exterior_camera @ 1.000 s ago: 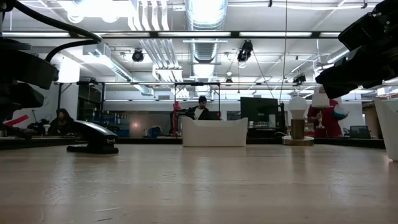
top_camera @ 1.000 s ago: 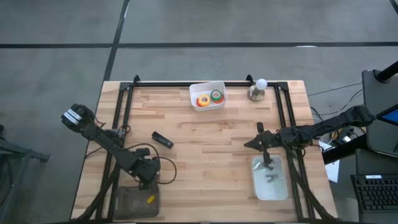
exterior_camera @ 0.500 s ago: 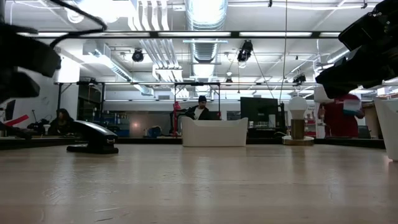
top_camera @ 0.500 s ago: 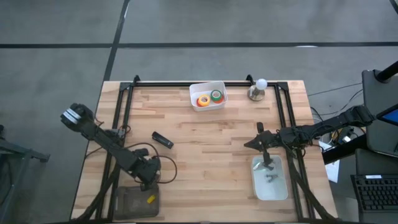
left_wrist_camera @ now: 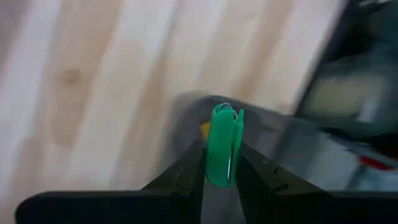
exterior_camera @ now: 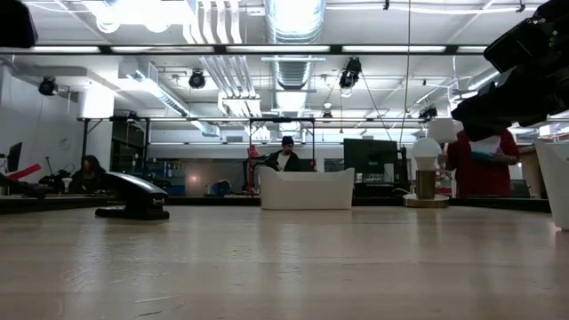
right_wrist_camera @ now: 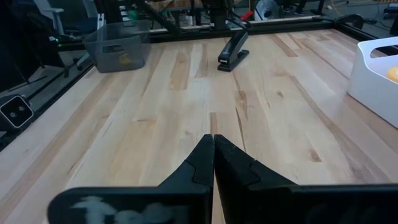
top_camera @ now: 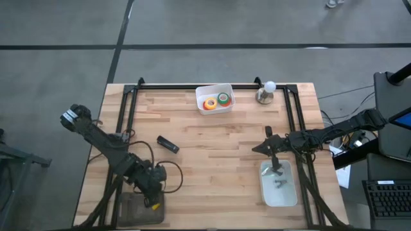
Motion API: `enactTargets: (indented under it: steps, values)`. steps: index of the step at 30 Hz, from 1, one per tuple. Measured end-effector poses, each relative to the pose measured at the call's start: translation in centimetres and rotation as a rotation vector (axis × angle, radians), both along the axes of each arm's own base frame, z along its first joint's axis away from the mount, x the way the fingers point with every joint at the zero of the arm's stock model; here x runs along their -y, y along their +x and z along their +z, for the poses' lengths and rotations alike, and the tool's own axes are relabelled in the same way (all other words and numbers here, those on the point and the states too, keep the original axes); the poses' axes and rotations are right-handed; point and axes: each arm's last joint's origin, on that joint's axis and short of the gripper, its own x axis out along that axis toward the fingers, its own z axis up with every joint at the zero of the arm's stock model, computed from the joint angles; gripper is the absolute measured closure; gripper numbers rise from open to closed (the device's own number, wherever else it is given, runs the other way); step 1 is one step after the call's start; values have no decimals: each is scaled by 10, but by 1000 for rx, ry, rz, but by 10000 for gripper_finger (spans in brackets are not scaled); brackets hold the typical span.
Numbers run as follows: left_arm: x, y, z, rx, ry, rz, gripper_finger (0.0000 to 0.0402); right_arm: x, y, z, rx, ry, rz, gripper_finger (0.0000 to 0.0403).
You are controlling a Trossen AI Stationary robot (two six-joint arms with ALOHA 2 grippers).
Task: Pick and place Stapler, Stapler remover, tape
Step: Put the green small stapler into the transparent bin
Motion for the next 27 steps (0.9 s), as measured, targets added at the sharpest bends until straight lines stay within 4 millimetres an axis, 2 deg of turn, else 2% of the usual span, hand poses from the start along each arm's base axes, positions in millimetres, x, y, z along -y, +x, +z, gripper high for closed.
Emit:
enactTargets:
  steps: [4,8,15,27]
  values:
    - [13,0,17,27,-99,49,326,0,0,-1,-12,2,-1,394]
    - [23,-10,15,-12,-116,78,326,0,0,-2,-20,3,-2,394]
    - [43,-23,-2,-63,-110,112,326,0,0,-2,-20,3,-2,394]
    - [61,-18,-39,-76,-172,149,325,0,-1,-2,-20,3,-2,394]
